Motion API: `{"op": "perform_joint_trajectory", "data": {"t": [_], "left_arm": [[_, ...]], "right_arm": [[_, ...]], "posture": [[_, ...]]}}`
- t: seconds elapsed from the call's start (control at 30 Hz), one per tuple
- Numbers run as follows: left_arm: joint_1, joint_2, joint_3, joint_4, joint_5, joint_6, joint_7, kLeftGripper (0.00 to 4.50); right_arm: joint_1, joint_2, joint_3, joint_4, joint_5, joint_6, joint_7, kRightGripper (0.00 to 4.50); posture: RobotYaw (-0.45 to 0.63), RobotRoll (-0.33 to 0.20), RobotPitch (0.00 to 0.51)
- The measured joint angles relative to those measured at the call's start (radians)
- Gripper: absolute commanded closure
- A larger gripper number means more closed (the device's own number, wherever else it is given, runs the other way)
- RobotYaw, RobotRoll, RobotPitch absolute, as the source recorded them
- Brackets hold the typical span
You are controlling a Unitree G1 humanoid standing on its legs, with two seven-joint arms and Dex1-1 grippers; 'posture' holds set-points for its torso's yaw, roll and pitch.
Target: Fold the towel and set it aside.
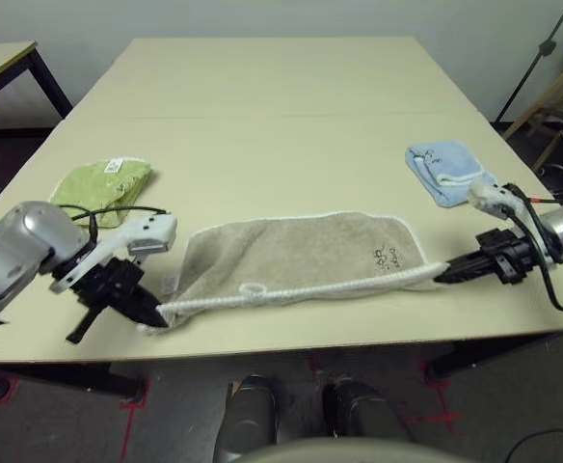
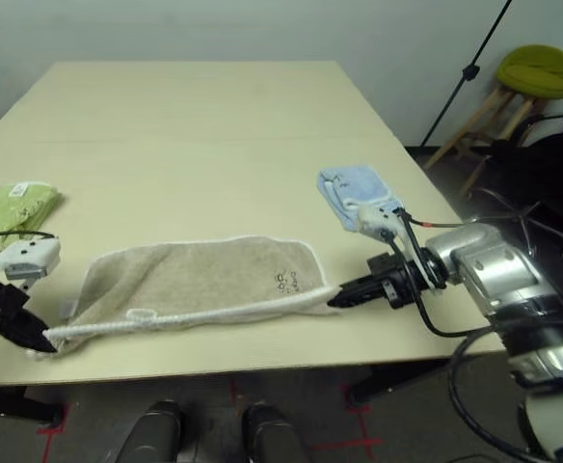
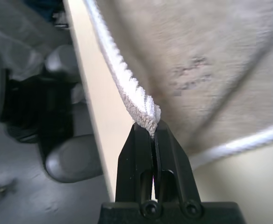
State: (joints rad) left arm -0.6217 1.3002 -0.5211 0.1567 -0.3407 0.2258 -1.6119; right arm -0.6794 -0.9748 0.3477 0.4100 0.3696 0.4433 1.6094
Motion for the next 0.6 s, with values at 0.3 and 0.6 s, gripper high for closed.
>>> {"op": "perform_joint_trajectory", "data": {"t": [0.3, 0.6], "left_arm": [[-0.241, -0.221, -0.084, 0.366, 0.233, -0.212, 0.000, 4.46], [-0.309, -0.347, -0.037, 0.596, 0.398, -0.382, 0.016, 4.46]], "right_arm": [[-0.180, 0.153, -0.005, 0.332, -0.189, -0.235, -0.035, 4.50], [-0.234, 0.223, -0.032, 0.504, -0.284, -0.396, -0.092, 4.50]], "posture": [[0.16, 0.000, 0.145], [0.15, 0.000, 0.140]]}}
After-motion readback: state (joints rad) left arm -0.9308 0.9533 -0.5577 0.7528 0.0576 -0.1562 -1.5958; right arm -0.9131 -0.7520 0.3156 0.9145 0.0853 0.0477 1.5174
